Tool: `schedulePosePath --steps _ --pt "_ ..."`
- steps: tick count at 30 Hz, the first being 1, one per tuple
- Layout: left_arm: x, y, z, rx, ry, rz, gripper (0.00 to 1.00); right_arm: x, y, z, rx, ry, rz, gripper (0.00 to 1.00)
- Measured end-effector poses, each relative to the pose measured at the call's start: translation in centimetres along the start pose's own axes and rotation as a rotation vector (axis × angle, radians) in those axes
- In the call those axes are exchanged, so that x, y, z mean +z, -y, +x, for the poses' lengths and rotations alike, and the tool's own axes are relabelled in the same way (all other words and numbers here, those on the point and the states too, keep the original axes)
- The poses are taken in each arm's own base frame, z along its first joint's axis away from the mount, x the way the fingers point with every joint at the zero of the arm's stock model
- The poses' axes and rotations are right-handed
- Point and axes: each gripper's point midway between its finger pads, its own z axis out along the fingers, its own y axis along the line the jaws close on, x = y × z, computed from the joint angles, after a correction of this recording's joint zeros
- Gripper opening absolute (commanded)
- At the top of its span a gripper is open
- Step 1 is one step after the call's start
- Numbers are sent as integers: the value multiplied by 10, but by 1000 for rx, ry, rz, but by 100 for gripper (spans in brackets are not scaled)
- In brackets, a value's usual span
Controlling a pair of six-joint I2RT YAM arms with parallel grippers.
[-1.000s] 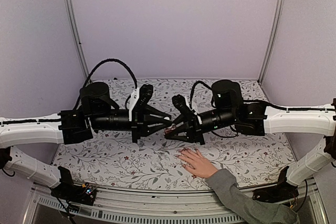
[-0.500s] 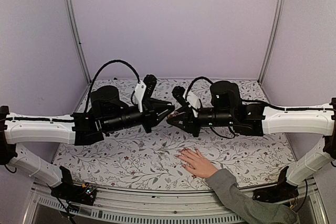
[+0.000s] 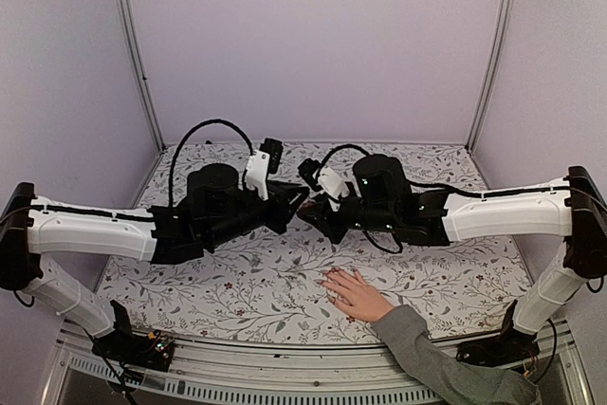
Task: Paint the nails
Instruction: Unscrew the nail polish bottle.
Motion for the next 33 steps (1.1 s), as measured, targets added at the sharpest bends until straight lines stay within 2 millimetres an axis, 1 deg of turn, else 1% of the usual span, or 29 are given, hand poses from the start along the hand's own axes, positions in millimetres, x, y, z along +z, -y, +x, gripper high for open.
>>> schedulePosePath --steps 1,3,5,6,9,11,12,14,15,18,21,24,26,29,33 --pt "0 -1 -1 -1 3 -5 2 0 0 -1 0 3 2 0" --pt "-1 -1 -3 0 8 -5 10 1 0 -2 0 10 1 0" --pt "-3 0 -5 8 13 1 19 1 -1 -5 -1 20 -8 0" --pt "-6 1 -6 17 14 7 26 1 -4 -6 -3 26 -20 0" --pt "-18 3 -11 49 16 38 41 0 -12 -11 -4 44 -61 0" --pt "-28 5 -18 77 26 61 50 -2 -15 -9 -3 44 -82 0" --pt "-35 7 -23 86 35 85 54 -3 -16 -8 -2 43 -93 0" --pt "-48 10 -33 110 59 123 59 -7 -22 -3 0 38 -129 0" --pt "-55 11 -38 122 72 147 61 -10 -24 -3 0 38 -143 0" --pt "-73 19 -47 162 99 234 61 -19 -37 -4 -3 50 -218 0" --pt "-89 35 -49 214 98 360 56 -34 -54 -7 -15 69 -325 0" --pt "-99 53 -37 266 53 487 54 -51 -76 -14 -36 96 -460 0" --pt "-105 67 -24 301 11 588 53 -66 -93 -19 -56 118 -576 0" --pt "-113 79 -15 326 -11 685 52 -81 -111 -20 -77 131 -701 0" --pt "-122 94 -8 355 -13 788 50 -94 -125 -16 -96 130 -815 0"
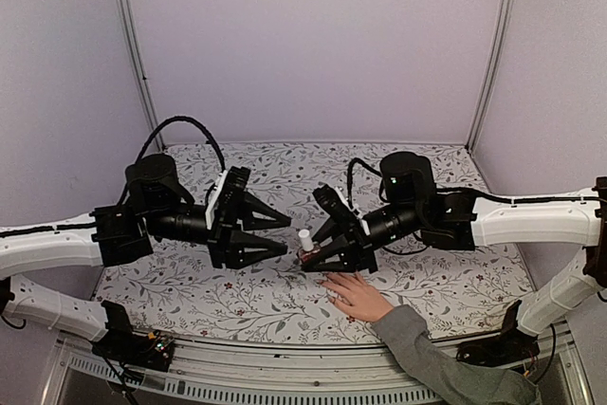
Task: Paint the nails
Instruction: Unscrew the nail polish bottle.
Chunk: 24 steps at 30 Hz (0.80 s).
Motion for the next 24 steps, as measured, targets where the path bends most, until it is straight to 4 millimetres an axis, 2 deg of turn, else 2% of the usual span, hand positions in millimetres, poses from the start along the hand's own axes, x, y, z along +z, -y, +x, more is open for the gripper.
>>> schedulePosePath --steps 4,9,13,17,24 --pt "12 12 4 9 -12 84 46 1 -15 -1 -10 -4 -83 0" --pt "25 21 10 17 -36 149 40 5 -24 -2 -18 -10 -143 0" --pt "28 27 8 35 -30 185 38 7 -27 2 -12 -22 -165 0" --pt "28 32 3 49 -18 212 30 7 -30 5 -8 -31 -183 0" --pt "31 34 2 60 -15 231 22 6 -33 5 -7 -32 -203 0"
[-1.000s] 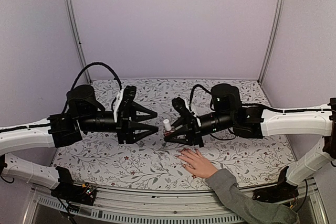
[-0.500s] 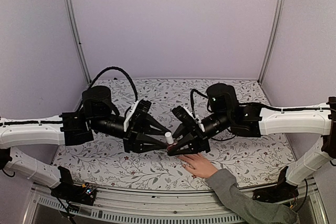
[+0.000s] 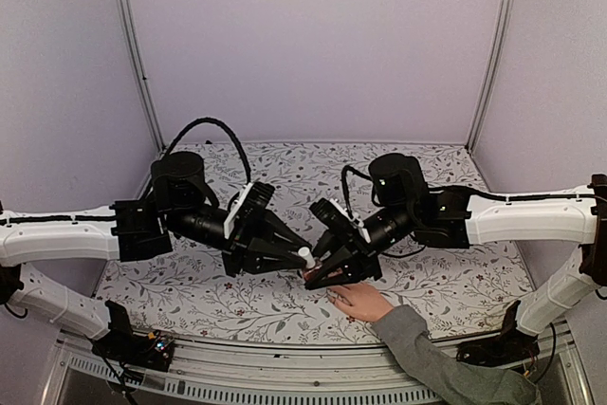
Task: Paint the nails
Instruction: Unscrew the nail polish bottle.
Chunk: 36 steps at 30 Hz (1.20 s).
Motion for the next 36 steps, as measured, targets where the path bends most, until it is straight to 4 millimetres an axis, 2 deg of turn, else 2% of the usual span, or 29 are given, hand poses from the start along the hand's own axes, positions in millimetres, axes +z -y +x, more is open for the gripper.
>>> schedulePosePath --steps 7,9,13,23,30,36 --pt "1 -4 1 -3 -6 -23 7 0 -1 0 1 0 -4 0" --pt "0 -6 1 -5 -7 -44 0 0 0 0 0 -1 -1 0" --pt "-3 -15 0 -28 -10 -115 0 -2 9 -1 -4 1 45 0" --pt "-22 -76 2 -151 36 -489 0 -31 68 -9 4 5 437 0" --pt "-23 -121 22 -295 38 -731 0 -59 111 6 65 -26 721 0" --pt "-27 -142 27 -362 73 -891 0 -73 132 10 78 -26 864 0"
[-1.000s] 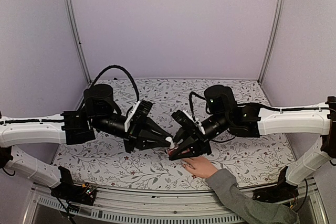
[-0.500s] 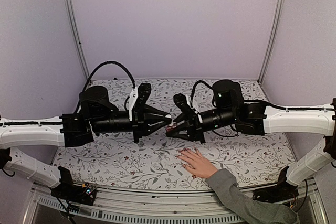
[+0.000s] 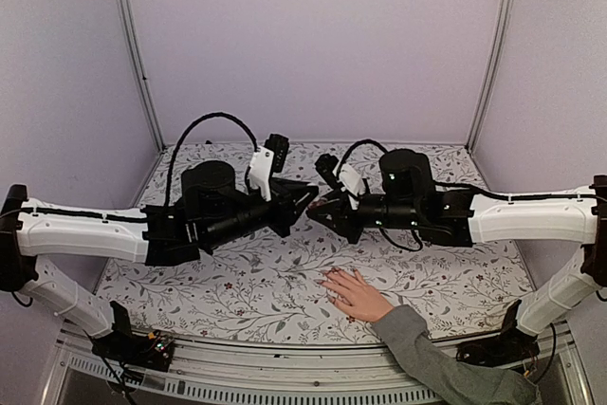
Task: Paint the nails
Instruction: Unscrew the nail polish bottle.
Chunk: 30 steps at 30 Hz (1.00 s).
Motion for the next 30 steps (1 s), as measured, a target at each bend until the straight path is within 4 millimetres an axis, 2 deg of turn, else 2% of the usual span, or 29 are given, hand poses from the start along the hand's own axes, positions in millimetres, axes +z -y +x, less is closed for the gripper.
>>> schedulePosePath --steps 8,11,14,18,23,27,30 --pt "9 -15 1 -32 26 -187 2 8 17 3 0 -4 98 0" --pt "7 -18 -1 -35 36 -215 17 11 18 0 -2 5 106 0" --pt "6 -20 -1 -36 32 -226 41 11 18 0 -2 6 105 0" --pt "-5 -28 -4 -11 11 -256 63 11 18 -2 -4 15 103 0" --pt "-33 -27 -33 36 49 -182 79 12 7 -2 -16 19 38 0" --pt "-60 -28 -52 73 93 -102 83 11 -12 6 -35 11 -70 0" --pt "-70 -16 -54 126 88 -2 83 5 -33 9 -54 10 -188 0"
